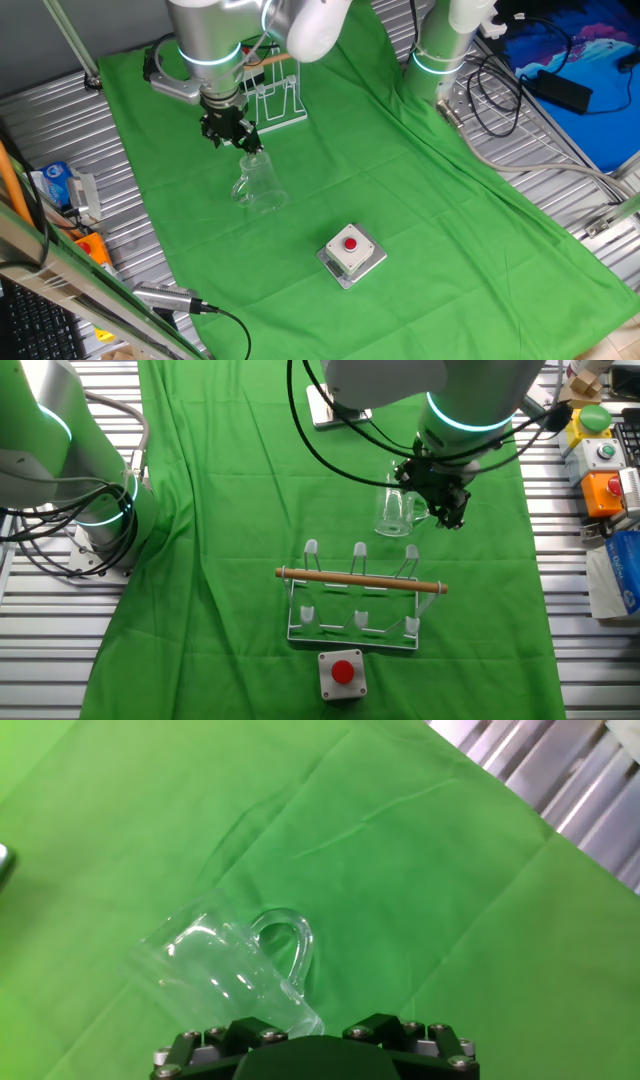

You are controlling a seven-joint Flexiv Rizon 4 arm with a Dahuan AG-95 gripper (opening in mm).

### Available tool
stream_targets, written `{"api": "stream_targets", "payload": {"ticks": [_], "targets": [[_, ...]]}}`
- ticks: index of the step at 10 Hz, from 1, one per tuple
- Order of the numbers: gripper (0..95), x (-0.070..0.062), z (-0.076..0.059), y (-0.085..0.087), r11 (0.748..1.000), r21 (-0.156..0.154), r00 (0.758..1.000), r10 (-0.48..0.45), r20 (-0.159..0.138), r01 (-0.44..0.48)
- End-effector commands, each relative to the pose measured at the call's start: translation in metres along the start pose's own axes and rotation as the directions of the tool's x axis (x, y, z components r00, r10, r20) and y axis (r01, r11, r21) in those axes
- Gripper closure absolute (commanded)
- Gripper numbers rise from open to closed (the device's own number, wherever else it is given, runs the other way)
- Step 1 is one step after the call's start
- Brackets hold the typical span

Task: Put the cup on the cup rack

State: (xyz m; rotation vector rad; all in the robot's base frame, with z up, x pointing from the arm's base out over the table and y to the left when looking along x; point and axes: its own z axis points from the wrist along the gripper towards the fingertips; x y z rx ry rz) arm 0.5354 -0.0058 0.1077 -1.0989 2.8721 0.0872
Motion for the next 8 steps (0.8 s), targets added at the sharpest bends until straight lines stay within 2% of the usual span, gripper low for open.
{"api": "stream_targets", "payload": {"ticks": [1, 3, 8], "targets": [[19.0, -0.0020, 0.0017, 0.0000, 0.999, -0.045, 1.000, -0.008, 0.021, 0.009], [19.0, -0.0004, 0.0034, 0.0023, 0.998, -0.068, 0.999, -0.011, 0.033, 0.013], [19.0, -0.0014, 0.0064, 0.0052, 0.998, -0.063, 0.999, -0.026, 0.022, 0.027]]}}
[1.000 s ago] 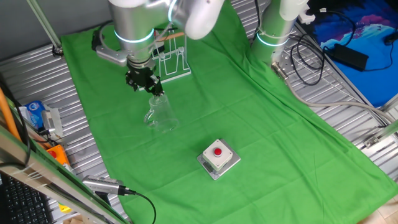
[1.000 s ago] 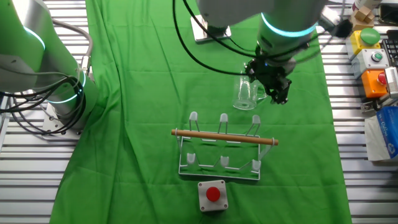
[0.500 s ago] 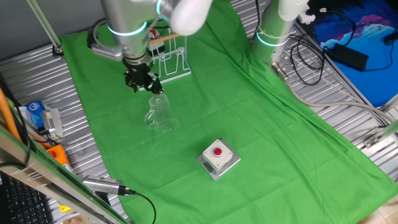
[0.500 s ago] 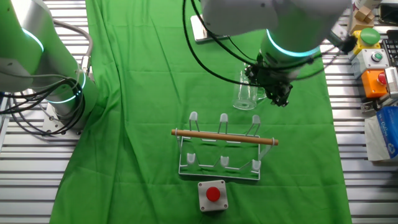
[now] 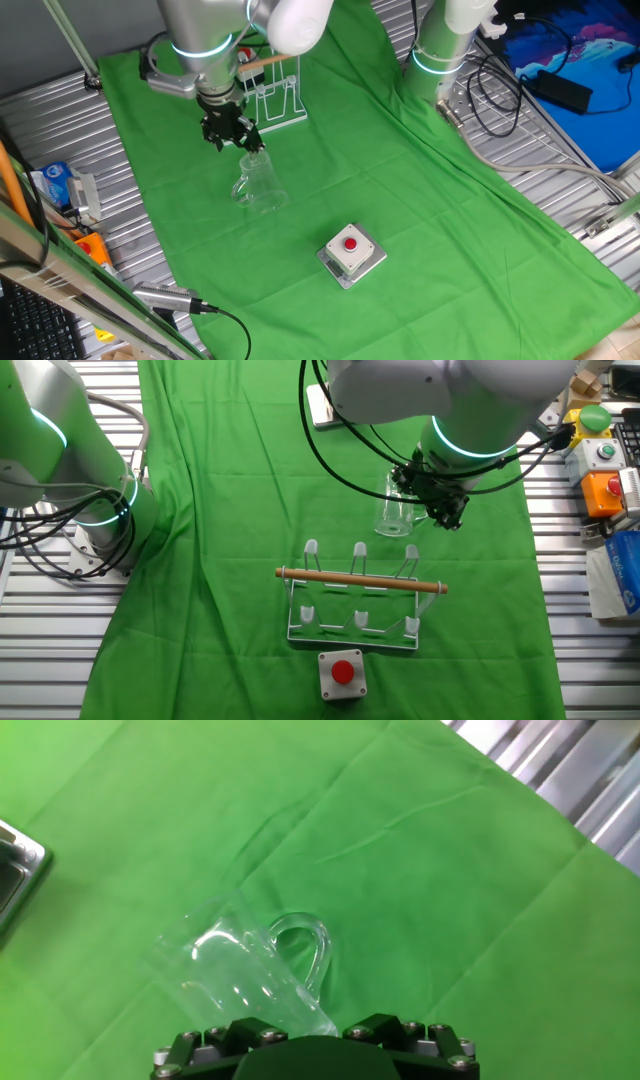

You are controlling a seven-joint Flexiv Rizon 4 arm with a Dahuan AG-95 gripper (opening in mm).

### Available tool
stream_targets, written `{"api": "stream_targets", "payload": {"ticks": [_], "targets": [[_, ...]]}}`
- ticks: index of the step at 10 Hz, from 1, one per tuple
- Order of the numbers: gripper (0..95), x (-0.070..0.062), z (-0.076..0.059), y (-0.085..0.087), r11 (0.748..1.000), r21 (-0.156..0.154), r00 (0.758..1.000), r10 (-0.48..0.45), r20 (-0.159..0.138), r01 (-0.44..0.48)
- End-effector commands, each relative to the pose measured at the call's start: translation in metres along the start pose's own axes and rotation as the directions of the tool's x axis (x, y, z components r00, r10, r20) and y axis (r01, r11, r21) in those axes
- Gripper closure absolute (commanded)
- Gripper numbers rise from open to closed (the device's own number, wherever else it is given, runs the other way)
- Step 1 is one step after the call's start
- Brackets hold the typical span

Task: Put the cup on the cup rack

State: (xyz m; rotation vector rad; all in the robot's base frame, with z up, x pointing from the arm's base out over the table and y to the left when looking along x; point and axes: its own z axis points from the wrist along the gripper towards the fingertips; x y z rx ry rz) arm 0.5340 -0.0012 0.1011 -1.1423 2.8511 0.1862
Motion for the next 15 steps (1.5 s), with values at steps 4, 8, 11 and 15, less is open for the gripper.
{"api": "stream_targets", "payload": {"ticks": [4, 8, 11, 15], "targets": [[19.0, 0.0000, -0.0004, 0.0011, 1.000, -0.001, 1.000, 0.017, -0.002, -0.017], [19.0, 0.0000, -0.0004, 0.0011, 1.000, 0.005, 1.000, -0.003, -0.010, 0.003], [19.0, 0.0000, -0.0004, 0.0011, 1.000, 0.015, 1.000, -0.011, -0.020, 0.011], [19.0, 0.0000, -0.0004, 0.0011, 1.000, 0.013, 1.000, -0.011, -0.018, 0.011]]}}
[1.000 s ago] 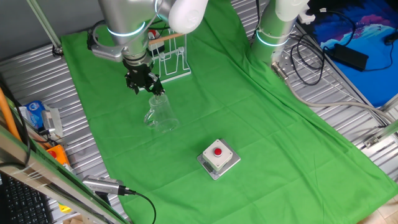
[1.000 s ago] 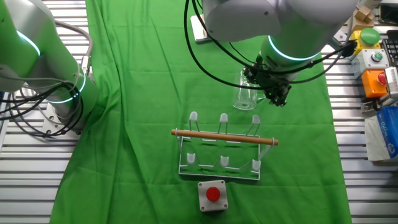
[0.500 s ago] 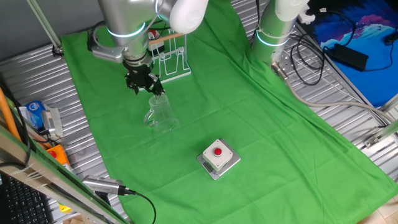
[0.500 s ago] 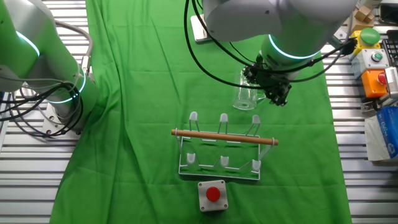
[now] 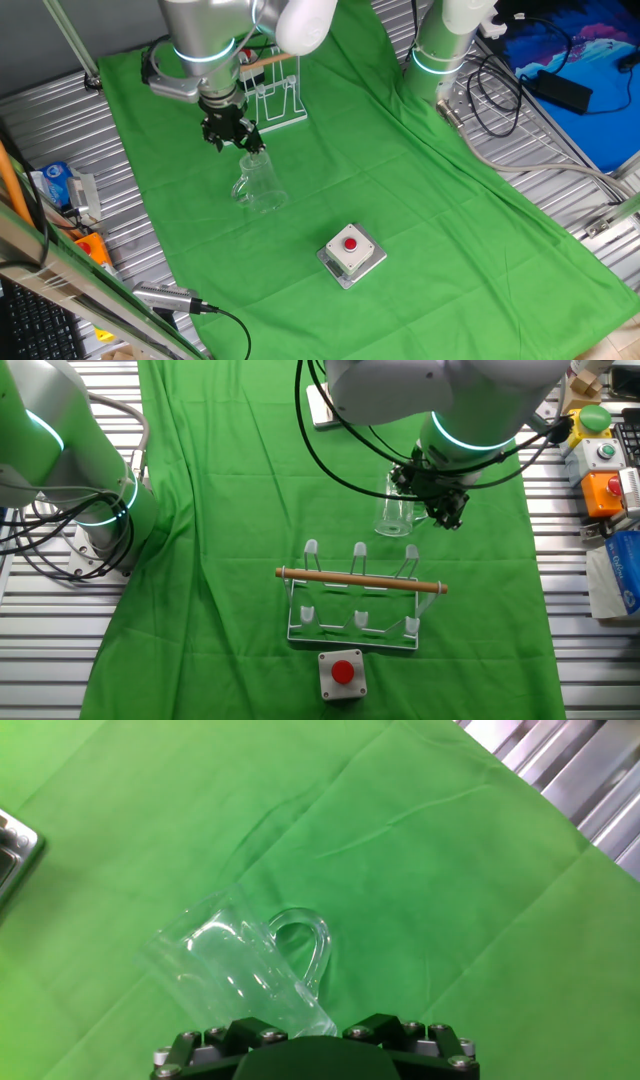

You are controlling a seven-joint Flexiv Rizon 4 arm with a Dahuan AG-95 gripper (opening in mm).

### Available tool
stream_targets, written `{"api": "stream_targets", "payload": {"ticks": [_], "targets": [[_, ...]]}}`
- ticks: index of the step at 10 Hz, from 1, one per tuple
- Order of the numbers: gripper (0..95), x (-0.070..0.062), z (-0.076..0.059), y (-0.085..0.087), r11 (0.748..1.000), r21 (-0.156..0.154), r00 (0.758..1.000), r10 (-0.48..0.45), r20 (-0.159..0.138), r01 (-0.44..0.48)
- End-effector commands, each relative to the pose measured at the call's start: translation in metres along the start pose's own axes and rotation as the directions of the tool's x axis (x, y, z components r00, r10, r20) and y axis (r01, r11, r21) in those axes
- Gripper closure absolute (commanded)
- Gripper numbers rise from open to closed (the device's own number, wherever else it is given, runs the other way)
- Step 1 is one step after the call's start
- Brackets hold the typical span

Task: Put the cup on the cup rack

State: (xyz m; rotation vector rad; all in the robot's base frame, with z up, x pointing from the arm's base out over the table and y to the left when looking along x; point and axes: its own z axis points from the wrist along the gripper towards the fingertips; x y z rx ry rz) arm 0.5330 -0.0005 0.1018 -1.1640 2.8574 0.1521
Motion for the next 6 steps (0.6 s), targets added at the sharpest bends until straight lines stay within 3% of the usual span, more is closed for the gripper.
{"api": "stream_targets", "payload": {"ticks": [1, 3, 4, 5, 6], "targets": [[19.0, -0.0002, 0.0002, -0.0001, 1.000, -0.004, 1.000, -0.002, 0.004, 0.002], [19.0, -0.0002, 0.0002, -0.0001, 1.000, -0.009, 1.000, -0.030, -0.009, 0.030], [19.0, -0.0002, 0.0002, -0.0001, 0.995, -0.008, 0.995, -0.098, -0.023, 0.098], [19.0, -0.0002, 0.0002, -0.0001, 0.968, 0.011, 0.967, -0.248, -0.065, 0.249], [19.0, -0.0002, 0.0002, -0.0001, 0.939, 0.016, 0.936, -0.341, -0.087, 0.344]]}}
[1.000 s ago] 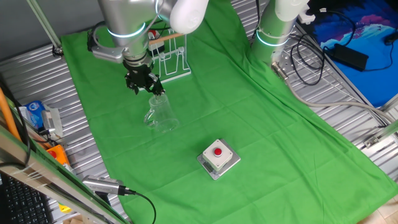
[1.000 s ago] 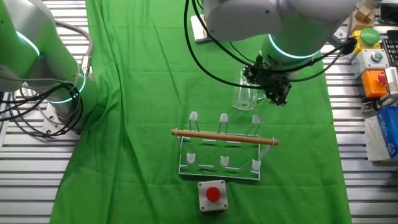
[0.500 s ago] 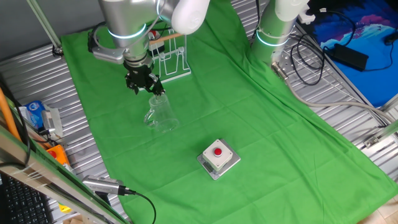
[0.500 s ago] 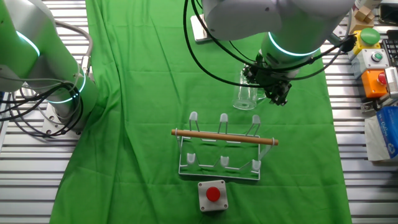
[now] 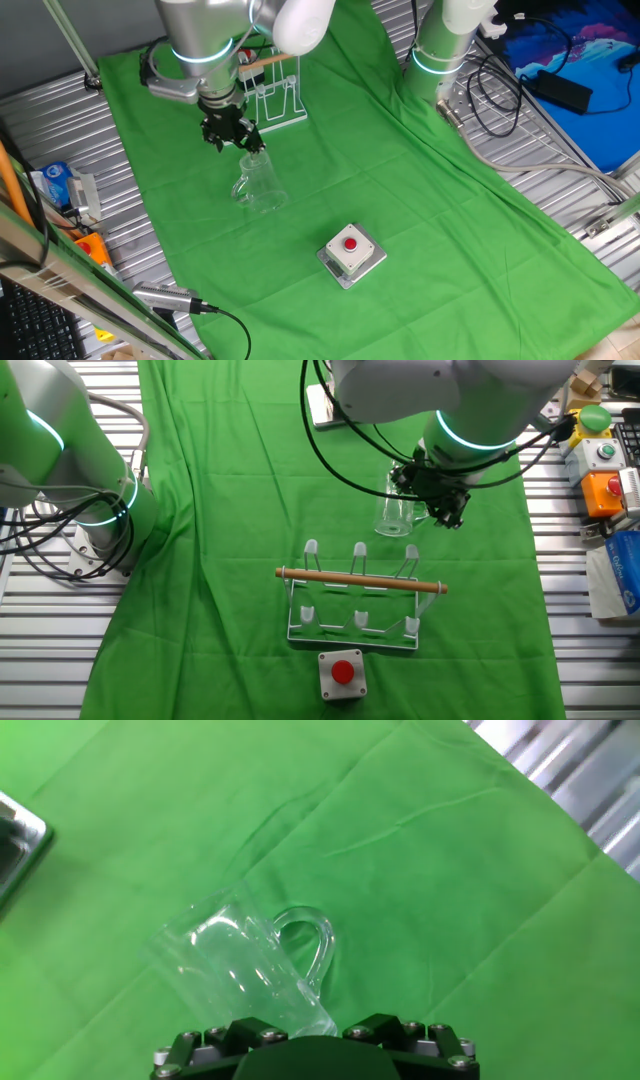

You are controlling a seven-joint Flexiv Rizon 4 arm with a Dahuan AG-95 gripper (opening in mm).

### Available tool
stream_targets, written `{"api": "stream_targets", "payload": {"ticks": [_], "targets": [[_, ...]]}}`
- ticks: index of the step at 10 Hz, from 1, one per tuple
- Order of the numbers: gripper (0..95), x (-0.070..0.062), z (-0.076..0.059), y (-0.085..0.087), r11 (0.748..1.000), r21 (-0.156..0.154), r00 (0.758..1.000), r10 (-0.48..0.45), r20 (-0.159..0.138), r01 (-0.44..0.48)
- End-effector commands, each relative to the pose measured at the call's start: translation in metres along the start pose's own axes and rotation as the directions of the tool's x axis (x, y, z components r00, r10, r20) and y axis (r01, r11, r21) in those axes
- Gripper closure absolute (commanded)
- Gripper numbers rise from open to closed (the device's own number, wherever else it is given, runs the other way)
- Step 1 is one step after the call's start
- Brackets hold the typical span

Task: Put the cup on the cup rack

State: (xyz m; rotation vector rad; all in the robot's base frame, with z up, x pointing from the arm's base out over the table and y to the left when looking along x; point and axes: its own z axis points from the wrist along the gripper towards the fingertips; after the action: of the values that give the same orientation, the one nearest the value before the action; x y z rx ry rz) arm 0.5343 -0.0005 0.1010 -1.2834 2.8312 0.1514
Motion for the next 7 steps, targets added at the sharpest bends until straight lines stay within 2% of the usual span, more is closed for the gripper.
{"api": "stream_targets", "payload": {"ticks": [1, 2, 4, 5, 7], "targets": [[19.0, 0.0006, -0.0006, 0.0008, 0.935, 0.029, 0.934, -0.349, -0.072, 0.352], [19.0, 0.0006, -0.0006, 0.0008, 0.906, 0.027, 0.904, -0.420, -0.080, 0.423], [19.0, 0.0006, -0.0006, 0.0008, 0.874, 0.019, 0.871, -0.483, -0.083, 0.486], [19.0, 0.0006, -0.0006, 0.0008, 0.847, 0.011, 0.844, -0.529, -0.085, 0.532], [19.0, 0.0006, -0.0006, 0.0008, 0.819, -0.008, 0.816, -0.573, -0.084, 0.574]]}}
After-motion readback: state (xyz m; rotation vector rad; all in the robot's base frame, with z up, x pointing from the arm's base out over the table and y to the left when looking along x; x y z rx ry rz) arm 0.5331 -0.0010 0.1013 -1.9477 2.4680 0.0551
